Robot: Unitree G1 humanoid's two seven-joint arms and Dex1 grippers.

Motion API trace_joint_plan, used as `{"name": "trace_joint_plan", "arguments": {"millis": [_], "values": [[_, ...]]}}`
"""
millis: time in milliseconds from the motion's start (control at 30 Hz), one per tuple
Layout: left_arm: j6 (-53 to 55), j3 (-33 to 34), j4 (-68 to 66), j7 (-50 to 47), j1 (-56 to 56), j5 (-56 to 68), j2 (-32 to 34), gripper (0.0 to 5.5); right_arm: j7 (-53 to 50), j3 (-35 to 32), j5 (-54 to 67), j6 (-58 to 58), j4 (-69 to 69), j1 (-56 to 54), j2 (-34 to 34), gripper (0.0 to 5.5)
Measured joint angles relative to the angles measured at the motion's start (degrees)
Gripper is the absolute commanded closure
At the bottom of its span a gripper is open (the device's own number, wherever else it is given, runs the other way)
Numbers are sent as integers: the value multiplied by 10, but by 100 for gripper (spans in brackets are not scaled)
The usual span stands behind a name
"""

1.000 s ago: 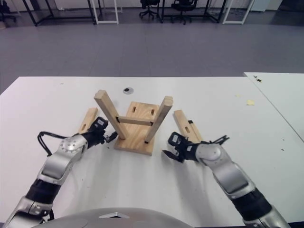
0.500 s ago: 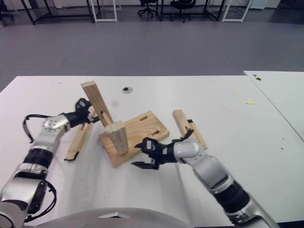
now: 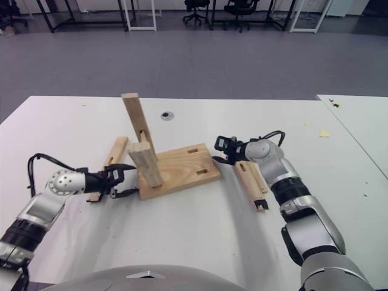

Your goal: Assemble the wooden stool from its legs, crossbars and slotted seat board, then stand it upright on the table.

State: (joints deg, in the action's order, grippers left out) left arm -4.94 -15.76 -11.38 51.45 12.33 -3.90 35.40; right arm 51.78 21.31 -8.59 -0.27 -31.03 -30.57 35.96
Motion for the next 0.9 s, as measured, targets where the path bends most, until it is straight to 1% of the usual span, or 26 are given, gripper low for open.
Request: {"name": "trace_joint_plan", "arguments": {"millis": [67, 167, 200, 233, 300, 367, 433, 467, 533, 567, 600, 667, 767, 833, 900], "values": [[-20, 1, -62, -22, 35, -7, -24, 171, 50, -16, 27, 37, 78, 49, 38, 244], [-60, 4, -201, -41, 120, -13, -49, 171, 109, -54, 100, 124, 235, 153, 88, 244], [-76, 3, -245, -47, 148, -15, -58, 171, 117, -64, 120, 147, 279, 178, 95, 244], [-106, 2, -300, -54, 181, -29, -64, 171, 116, -89, 144, 176, 330, 199, 98, 244], [-142, 4, -330, -57, 198, -35, -56, 171, 86, -133, 162, 187, 363, 177, 95, 244], [-159, 28, -282, -32, 150, -16, -10, 171, 30, -151, 146, 175, 314, 124, 79, 244], [-151, 41, -189, 11, 69, 18, 28, 171, -15, -133, 101, 135, 242, 80, 49, 244], [-140, 41, -121, 38, 14, 41, 42, 171, -34, -116, 82, 122, 191, 58, 21, 244], [-92, 26, -10, 84, -38, 64, 60, 171, -69, -93, 59, 101, 103, 30, -29, 244], [-76, 21, 12, 89, -47, 66, 59, 171, -77, -87, 52, 89, 74, 24, -41, 244], [-57, 5, 31, 88, -44, 61, 46, 171, -84, -65, 26, 60, 19, 10, -56, 244], [-56, -19, -2, 65, -7, 32, 13, 171, -53, -54, 24, 37, -14, -5, -60, 244], [-64, -53, -120, -12, 100, -38, -42, 171, 44, -44, 47, 34, -14, -4, -56, 244], [-70, -55, -188, -51, 145, -56, -64, 171, 101, -47, 70, 53, 31, 26, -31, 244], [-83, -58, -254, -73, 181, -60, -79, 171, 132, -60, 104, 87, 87, 69, -12, 244]]}}
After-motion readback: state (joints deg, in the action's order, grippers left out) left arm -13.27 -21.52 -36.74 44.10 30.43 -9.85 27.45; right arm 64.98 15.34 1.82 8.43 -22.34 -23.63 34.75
